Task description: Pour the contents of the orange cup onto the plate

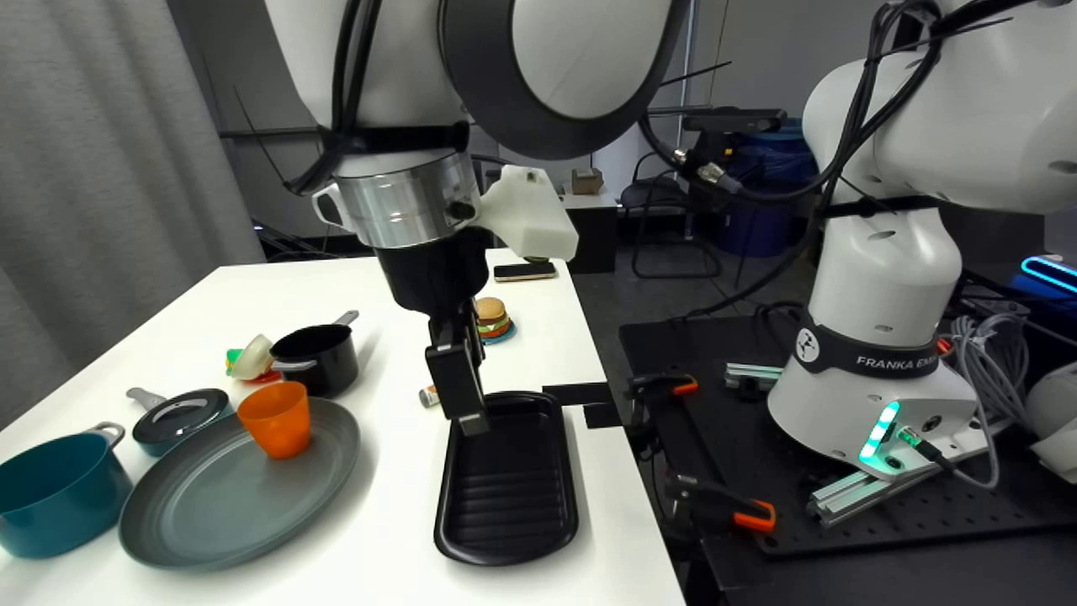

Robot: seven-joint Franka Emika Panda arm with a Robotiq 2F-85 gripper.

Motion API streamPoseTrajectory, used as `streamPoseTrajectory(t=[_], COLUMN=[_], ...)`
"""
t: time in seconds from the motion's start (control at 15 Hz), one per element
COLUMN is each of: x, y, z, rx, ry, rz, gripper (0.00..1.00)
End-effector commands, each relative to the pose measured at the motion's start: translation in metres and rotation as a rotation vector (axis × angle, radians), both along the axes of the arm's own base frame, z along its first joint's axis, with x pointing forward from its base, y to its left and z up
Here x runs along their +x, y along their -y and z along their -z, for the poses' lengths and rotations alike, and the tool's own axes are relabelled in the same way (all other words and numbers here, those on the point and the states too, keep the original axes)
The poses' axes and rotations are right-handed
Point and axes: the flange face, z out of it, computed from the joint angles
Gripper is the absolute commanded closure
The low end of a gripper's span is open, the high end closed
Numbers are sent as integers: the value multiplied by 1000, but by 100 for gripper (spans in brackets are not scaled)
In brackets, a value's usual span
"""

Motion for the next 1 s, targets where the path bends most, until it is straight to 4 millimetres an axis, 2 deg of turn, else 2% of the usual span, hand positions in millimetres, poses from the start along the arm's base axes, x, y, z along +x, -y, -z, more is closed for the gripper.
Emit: streamPoseTrajectory(t=[0.0,0.13,0.4,0.6,0.93], x=[0,0,0,13,39], y=[0,0,-3,2,13], z=[0,0,3,-1,9], rx=[0,0,-194,-336,-435], ry=[-1,0,98,175,281], rz=[0,0,-143,-212,-187], gripper=[0,0,0,0,0])
